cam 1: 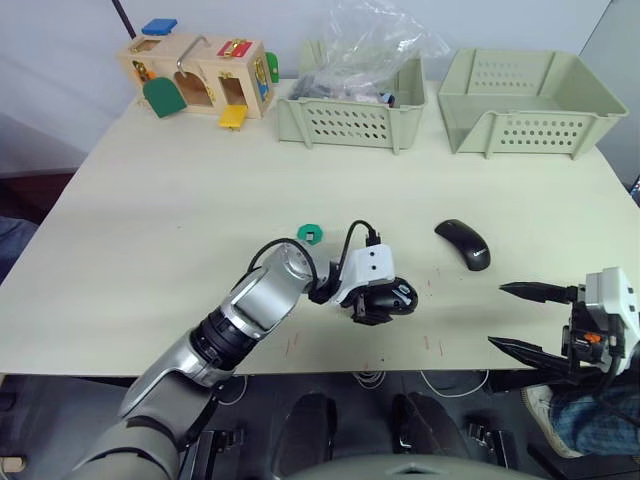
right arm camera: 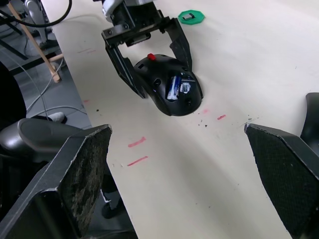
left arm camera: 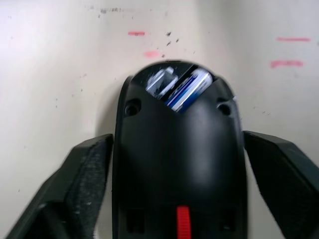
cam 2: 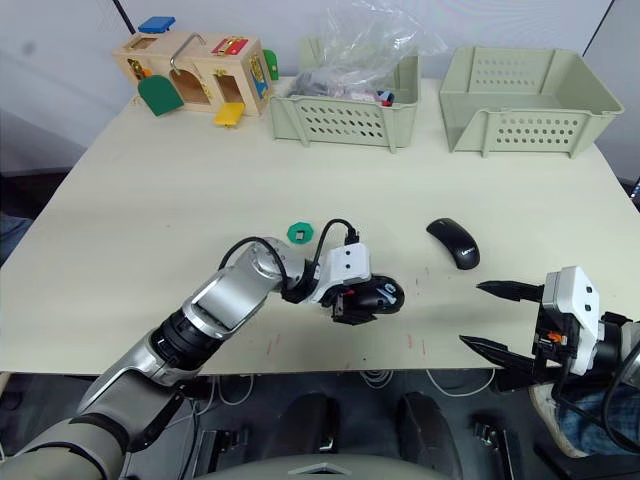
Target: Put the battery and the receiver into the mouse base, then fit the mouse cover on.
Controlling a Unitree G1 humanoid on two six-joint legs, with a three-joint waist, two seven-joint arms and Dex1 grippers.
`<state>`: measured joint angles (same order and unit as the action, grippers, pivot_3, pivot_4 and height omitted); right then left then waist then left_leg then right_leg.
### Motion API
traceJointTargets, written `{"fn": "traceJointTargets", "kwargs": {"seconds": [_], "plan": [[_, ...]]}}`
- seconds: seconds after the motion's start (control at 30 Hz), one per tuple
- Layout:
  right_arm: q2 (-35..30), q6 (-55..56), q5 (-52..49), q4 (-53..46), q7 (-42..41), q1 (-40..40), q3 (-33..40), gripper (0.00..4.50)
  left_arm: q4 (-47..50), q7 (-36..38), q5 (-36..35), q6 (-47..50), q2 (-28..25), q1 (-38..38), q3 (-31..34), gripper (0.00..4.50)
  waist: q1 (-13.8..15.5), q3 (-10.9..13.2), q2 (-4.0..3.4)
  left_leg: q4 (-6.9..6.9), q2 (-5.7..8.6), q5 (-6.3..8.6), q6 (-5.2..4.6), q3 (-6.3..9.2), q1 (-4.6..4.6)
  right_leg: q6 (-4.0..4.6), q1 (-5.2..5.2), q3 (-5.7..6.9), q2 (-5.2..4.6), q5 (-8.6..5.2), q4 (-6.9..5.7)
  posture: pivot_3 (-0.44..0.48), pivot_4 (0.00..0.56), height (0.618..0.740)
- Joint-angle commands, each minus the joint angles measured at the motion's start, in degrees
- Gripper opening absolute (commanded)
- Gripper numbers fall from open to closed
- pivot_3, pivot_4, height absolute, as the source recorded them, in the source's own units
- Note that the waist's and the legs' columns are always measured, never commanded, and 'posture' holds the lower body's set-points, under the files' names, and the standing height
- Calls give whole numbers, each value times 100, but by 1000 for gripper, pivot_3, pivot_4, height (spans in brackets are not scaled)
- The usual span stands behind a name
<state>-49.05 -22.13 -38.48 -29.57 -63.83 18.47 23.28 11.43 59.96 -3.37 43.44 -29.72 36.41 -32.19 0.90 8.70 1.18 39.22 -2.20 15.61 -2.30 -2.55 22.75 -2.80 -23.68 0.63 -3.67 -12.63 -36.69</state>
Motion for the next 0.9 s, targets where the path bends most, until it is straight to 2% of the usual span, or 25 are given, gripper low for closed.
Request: {"fn": "traceJointTargets", "kwargs": {"seconds": [0.03,0.23,0.33,0.43,0.5,0.63,0.73,0.83,0.9], "plan": [[18,37,-70,-119,15,-67,65,4500,439,143,-450,165,-120,-10,557,4378,-4,1,0,0,0,0,0,0,0,0,0,0,0,0,0,0,150,740],[45,80,-90,-60,-12,-91,103,4500,1139,661,-1288,336,-1074,-543,1551,4378,-21,7,-5,-2,-3,0,0,-1,-3,0,-2,-1,1,0,-1,0,150,740],[141,166,-99,-49,15,-96,159,4500,1478,580,-1810,429,-1428,-1183,2579,4378,-13,11,-3,-2,-5,0,0,0,-2,0,-2,0,0,0,-2,0,150,740],[253,261,-57,-23,51,-107,177,4500,1780,216,-2281,727,-1411,-1789,3448,4378,-1,13,-2,-2,-6,0,1,-2,-2,0,-1,1,-4,-1,0,0,150,740],[307,299,-30,-6,72,-91,196,4500,1804,7,-2561,627,-1212,-2126,3959,4378,14,13,-2,-2,-5,0,1,-3,-1,-1,0,3,-9,-1,1,0,150,740],[436,416,8,39,181,-75,270,4500,1779,-832,-2618,999,-1089,-2525,4632,4378,4,18,6,-2,-4,0,1,-2,-1,-1,0,6,-11,-1,0,0,150,740],[477,459,30,65,241,-89,298,4500,1955,-1682,-2381,1120,-794,-2670,4682,4378,5,18,6,-2,-3,0,1,-4,-2,0,0,5,-10,0,-1,0,150,740],[481,480,33,51,304,-114,260,4500,2029,-2139,-2371,1209,-654,-2685,4674,4378,2,22,13,-2,-1,0,1,-4,-2,18,1,4,-11,12,-1,0,150,740],[496,488,-32,52,337,-190,232,4500,2250,-3141,-1996,1454,-140,-2476,4326,4378,5,22,13,-2,-2,0,1,-2,-2,19,0,5,-9,12,-2,0,150,740]]}}
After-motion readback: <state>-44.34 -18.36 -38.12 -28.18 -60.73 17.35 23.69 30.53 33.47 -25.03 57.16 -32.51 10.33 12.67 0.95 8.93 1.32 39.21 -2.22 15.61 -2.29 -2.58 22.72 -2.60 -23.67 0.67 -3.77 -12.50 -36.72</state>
